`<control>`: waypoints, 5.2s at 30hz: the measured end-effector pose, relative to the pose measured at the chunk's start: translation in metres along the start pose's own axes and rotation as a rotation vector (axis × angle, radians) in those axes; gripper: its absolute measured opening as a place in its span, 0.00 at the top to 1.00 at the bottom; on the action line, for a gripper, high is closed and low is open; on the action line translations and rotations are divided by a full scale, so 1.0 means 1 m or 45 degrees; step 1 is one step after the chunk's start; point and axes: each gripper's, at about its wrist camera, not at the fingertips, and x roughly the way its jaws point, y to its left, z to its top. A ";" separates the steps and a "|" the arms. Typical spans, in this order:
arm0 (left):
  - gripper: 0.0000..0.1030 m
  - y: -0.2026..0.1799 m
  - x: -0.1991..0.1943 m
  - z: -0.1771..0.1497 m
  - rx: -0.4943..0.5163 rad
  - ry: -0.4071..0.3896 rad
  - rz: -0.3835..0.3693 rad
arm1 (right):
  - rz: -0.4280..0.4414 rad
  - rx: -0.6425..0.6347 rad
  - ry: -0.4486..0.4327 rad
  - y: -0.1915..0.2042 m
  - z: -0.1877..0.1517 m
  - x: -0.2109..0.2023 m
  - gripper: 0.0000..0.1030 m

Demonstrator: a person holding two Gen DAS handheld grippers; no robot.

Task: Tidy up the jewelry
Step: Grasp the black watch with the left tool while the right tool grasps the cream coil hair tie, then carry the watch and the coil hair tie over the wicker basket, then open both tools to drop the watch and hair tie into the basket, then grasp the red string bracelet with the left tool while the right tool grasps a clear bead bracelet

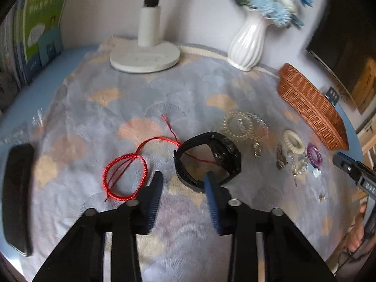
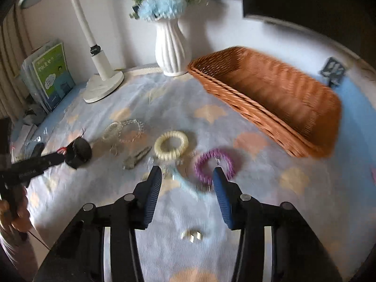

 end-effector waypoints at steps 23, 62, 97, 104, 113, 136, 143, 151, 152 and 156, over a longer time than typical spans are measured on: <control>0.88 -0.002 0.033 0.015 -0.122 0.050 -0.025 | -0.116 -0.308 0.099 0.036 0.026 0.090 0.85; 0.90 -0.292 0.079 0.152 0.439 0.004 -0.387 | 0.201 0.040 -0.039 -0.113 -0.011 -0.049 0.53; 0.89 -0.341 0.141 0.151 0.489 0.135 -0.375 | -0.215 0.107 0.106 -0.165 0.081 0.009 0.87; 0.62 -0.340 0.129 0.150 0.494 0.104 -0.393 | -0.251 0.137 0.073 -0.166 0.079 -0.010 0.83; 0.59 -0.285 0.022 0.145 0.507 -0.075 -0.438 | -0.182 0.065 -0.146 -0.115 0.065 -0.094 0.58; 0.47 0.036 -0.076 0.011 -0.041 -0.210 -0.102 | -0.139 0.022 -0.240 -0.010 -0.040 -0.017 0.44; 0.47 0.058 -0.024 -0.008 -0.091 -0.117 0.079 | -0.086 -0.016 -0.153 0.002 -0.033 -0.011 0.44; 0.47 0.071 -0.016 -0.012 -0.115 -0.133 0.089 | 0.096 -0.127 -0.041 0.067 0.027 0.009 0.44; 0.47 0.071 -0.016 -0.010 -0.121 -0.137 0.083 | 0.121 -0.128 -0.025 0.073 0.031 0.016 0.44; 0.48 0.077 -0.012 -0.009 -0.149 -0.097 0.037 | 0.167 -0.152 0.072 0.102 0.053 0.062 0.48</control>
